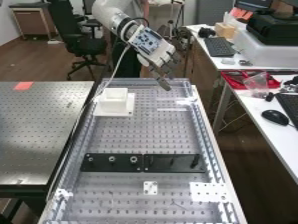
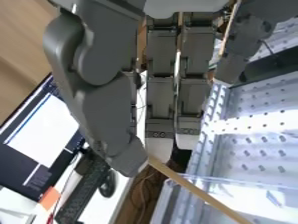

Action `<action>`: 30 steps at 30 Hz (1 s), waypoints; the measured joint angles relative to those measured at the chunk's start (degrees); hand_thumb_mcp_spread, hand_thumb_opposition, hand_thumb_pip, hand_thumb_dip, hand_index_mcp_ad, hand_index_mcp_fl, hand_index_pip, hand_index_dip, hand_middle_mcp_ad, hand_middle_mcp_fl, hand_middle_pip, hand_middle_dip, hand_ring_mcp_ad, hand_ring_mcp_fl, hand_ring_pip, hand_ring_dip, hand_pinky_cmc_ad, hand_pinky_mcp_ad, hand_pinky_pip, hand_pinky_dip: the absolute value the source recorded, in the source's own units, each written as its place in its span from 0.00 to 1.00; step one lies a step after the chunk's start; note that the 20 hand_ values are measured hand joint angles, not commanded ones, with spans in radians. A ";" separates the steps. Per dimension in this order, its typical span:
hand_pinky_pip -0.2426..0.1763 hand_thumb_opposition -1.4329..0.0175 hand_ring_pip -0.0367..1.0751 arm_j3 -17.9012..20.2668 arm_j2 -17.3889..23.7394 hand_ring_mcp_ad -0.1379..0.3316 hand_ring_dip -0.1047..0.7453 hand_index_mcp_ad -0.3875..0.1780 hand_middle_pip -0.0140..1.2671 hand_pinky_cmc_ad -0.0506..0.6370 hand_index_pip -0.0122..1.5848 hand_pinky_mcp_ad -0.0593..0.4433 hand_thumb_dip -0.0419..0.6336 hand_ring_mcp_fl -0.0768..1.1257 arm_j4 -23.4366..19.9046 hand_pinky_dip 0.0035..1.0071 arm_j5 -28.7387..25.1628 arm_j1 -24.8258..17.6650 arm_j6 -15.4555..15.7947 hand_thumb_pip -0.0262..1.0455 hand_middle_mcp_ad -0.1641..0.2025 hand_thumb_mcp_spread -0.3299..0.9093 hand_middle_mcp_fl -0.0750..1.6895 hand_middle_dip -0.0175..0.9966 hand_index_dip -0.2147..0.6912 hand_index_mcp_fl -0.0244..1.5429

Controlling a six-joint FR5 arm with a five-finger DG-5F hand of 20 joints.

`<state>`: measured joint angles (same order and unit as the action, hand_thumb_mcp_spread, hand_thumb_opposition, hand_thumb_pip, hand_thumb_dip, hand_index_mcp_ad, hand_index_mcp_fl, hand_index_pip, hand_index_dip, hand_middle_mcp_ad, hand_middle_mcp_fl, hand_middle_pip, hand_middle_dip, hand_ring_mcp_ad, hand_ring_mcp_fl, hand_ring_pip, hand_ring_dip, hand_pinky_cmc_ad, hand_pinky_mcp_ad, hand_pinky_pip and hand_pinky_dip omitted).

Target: Grab the chopstick and place it in the clear container

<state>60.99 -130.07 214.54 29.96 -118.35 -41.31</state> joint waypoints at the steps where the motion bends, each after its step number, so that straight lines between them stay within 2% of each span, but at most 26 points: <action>1: 0.55 0.25 0.11 -0.41 -0.30 0.37 0.75 0.47 0.42 0.68 0.51 0.67 0.48 0.89 0.30 0.42 -0.20 0.00 0.20 0.51 0.61 0.79 0.67 0.62 0.34 0.67; 6: 0.51 0.24 0.11 -1.88 -1.87 0.37 0.75 0.47 0.43 0.67 0.50 0.68 0.48 0.89 0.82 0.48 -0.63 0.07 1.15 0.51 0.61 0.79 0.67 0.62 0.34 0.68; 8: 0.51 0.24 0.11 -2.23 -2.34 0.37 0.74 0.47 0.43 0.70 0.50 0.67 0.48 0.89 0.77 0.50 -0.53 0.17 1.33 0.51 0.61 0.79 0.67 0.62 0.34 0.68; 20: 0.47 0.24 0.11 -5.33 -5.88 0.37 0.74 0.48 0.43 0.72 0.50 0.70 0.48 0.89 4.39 0.52 0.37 1.14 4.55 0.51 0.60 0.78 0.67 0.61 0.34 0.68; 30: 0.47 0.24 0.12 -7.60 -7.68 0.37 0.73 0.48 0.43 0.72 0.50 0.71 0.48 0.90 5.07 0.53 1.09 1.83 6.77 0.51 0.60 0.78 0.67 0.61 0.35 0.68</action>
<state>53.39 -137.76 219.61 31.04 -116.51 -34.54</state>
